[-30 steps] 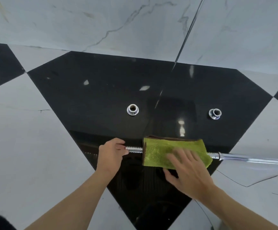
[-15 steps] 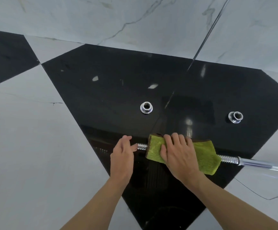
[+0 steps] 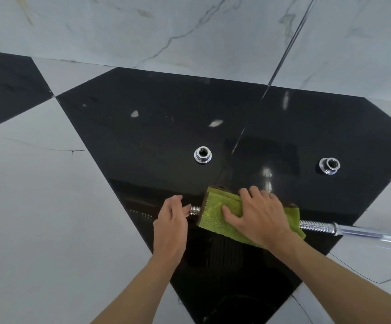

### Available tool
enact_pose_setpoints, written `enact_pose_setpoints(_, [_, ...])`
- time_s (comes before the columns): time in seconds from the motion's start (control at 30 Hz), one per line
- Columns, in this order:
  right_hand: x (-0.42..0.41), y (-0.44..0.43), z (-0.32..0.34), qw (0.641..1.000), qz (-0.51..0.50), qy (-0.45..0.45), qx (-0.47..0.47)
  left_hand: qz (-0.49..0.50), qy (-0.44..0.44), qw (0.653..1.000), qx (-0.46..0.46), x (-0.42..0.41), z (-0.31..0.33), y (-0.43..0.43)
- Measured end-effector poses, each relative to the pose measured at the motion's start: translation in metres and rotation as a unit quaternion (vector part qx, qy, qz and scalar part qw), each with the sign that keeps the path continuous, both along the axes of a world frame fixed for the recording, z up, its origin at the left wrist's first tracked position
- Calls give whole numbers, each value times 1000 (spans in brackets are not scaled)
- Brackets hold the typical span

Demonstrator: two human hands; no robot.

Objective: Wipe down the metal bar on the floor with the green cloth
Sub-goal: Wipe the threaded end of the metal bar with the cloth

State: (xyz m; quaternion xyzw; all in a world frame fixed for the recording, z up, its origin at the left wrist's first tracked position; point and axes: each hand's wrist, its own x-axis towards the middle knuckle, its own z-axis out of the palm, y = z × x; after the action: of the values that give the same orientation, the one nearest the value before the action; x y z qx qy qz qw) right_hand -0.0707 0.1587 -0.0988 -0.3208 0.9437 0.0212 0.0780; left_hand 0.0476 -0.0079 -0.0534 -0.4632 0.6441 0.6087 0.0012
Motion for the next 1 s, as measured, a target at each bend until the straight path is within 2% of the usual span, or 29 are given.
enact_pose_setpoints(0.07, [-8, 20, -1, 1000, 6, 3, 11, -5, 0, 1000, 6, 0, 4, 2])
enact_pose_setpoints(0.27, [-10, 55, -4, 993, 43, 112, 3, 34, 12, 998, 61, -5, 10, 14])
enact_pose_setpoints(0.4, [-9, 44, -7, 988, 34, 145, -37, 70, 47, 993, 86, -8, -2, 15])
enact_pose_setpoints(0.63, [-18, 10, -7, 984, 76, 158, -41, 60, 73, 988, 124, -18, -6, 15])
enact_pose_setpoints(0.83, [-7, -25, -16, 974, 96, 180, -100, 62, 96, 981, 160, -25, -1, 3])
enact_pose_setpoints(0.9, [-12, -18, -16, 971, 119, 181, -104, 32, 80, 987, 133, -24, 0, -3])
enact_pose_setpoints(1.0, [-22, 2, -13, 969, 155, 169, -87, -18, 20, 999, 22, -20, 2, -4])
